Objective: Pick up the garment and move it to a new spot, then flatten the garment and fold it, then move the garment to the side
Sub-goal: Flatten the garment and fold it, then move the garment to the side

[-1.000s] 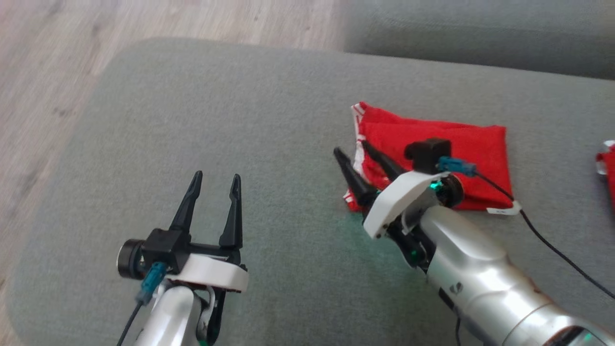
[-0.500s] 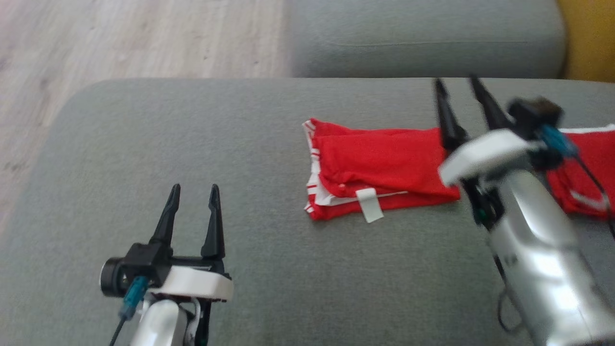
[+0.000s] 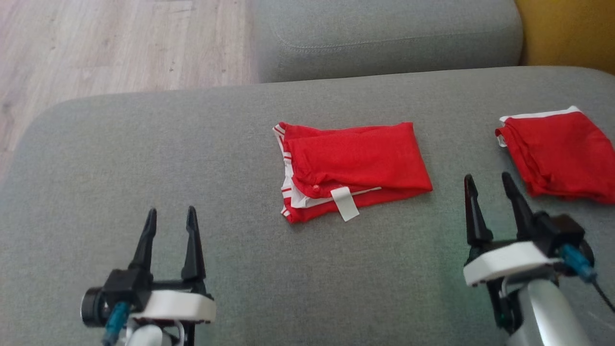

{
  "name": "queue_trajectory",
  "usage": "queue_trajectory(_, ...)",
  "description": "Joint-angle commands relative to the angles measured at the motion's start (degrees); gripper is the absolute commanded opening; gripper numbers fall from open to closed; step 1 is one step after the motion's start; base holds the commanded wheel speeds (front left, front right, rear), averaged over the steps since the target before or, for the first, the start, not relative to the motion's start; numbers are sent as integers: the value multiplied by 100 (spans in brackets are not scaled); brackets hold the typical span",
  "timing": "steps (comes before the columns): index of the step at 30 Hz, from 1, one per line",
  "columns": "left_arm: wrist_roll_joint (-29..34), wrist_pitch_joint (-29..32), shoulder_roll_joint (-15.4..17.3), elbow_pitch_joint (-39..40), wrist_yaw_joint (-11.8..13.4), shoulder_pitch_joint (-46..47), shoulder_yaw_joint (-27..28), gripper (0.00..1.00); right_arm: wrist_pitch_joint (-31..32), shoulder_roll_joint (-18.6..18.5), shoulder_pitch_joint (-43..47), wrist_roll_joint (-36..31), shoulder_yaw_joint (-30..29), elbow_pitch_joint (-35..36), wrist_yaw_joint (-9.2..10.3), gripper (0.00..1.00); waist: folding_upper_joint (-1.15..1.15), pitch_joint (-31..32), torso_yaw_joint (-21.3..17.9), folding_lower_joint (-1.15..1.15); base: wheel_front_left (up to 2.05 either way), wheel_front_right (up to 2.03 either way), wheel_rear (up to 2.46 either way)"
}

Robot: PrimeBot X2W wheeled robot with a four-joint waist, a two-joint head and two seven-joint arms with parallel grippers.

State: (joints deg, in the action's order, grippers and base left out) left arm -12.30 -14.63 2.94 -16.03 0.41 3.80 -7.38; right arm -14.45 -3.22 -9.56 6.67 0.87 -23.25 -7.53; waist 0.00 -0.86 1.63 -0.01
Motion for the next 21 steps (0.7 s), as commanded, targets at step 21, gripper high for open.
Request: queue_trajectory(21, 48, -37, -5, 206, -84, 732, -222, 100, 642, 34, -1316, -65, -160, -650, 4, 100, 0, -903, 531, 1, 0, 0, 0)
